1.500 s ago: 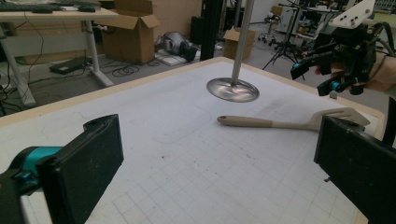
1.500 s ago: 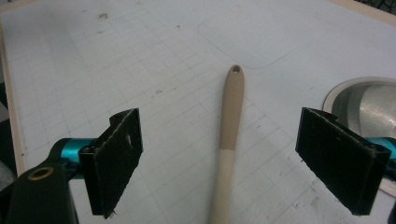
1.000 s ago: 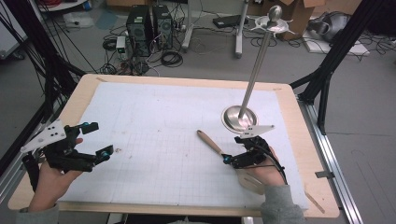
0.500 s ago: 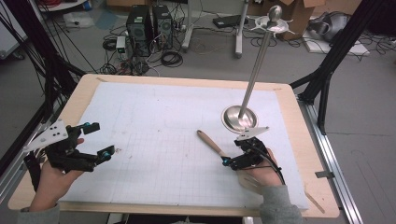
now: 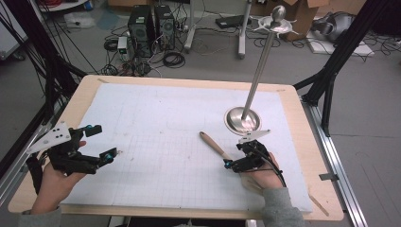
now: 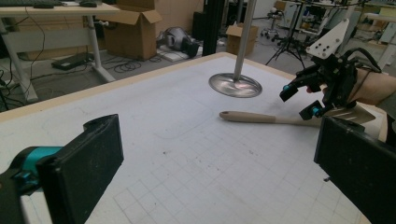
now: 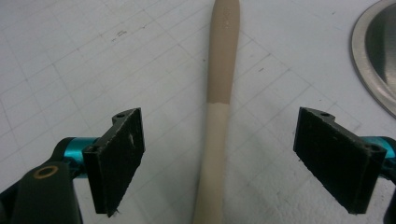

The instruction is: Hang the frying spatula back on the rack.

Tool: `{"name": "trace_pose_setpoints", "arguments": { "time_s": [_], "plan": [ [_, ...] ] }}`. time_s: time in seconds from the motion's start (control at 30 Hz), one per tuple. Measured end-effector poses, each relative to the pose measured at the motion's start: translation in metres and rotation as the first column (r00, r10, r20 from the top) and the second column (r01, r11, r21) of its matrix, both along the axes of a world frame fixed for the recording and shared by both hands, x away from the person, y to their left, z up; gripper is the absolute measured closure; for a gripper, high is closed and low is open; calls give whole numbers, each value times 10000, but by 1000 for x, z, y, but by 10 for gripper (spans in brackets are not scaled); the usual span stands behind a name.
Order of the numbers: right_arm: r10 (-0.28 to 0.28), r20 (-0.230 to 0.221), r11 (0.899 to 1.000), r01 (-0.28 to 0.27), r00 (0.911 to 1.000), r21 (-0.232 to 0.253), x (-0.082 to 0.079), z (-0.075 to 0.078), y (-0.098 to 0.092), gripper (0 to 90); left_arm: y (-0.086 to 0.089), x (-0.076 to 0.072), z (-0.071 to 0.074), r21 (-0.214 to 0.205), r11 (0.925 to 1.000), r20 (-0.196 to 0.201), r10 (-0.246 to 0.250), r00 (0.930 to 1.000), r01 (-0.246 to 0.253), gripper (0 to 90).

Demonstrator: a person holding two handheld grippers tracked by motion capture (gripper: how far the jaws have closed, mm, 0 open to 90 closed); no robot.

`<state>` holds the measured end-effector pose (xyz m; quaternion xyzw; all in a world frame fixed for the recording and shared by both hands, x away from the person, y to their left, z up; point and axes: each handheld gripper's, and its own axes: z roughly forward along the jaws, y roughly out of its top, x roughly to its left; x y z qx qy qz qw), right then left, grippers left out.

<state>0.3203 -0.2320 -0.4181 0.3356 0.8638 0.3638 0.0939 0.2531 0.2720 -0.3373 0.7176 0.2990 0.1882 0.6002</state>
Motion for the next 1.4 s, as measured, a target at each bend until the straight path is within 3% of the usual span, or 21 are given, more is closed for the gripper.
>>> {"name": "trace_pose_setpoints", "arguments": {
  "time_s": [0.43, 1.03, 1.4],
  "plan": [
    [-214, -282, 9995, 208, 9994, -226, 1, -9, 2, 174, 1, 1, -2, 40, 10000, -58, 58, 10000, -58, 18],
    [-501, -540, 9987, 497, 9973, -96, 0, -18, 2, 301, 1, 2, -4, 128, 9999, -120, 86, 9999, -85, 18],
    [-676, 63, 9977, 676, 9977, -91, -6, -22, -1, 435, 1, 2, -4, 115, 9999, -130, 95, 9999, -93, 18]
  ]
}}
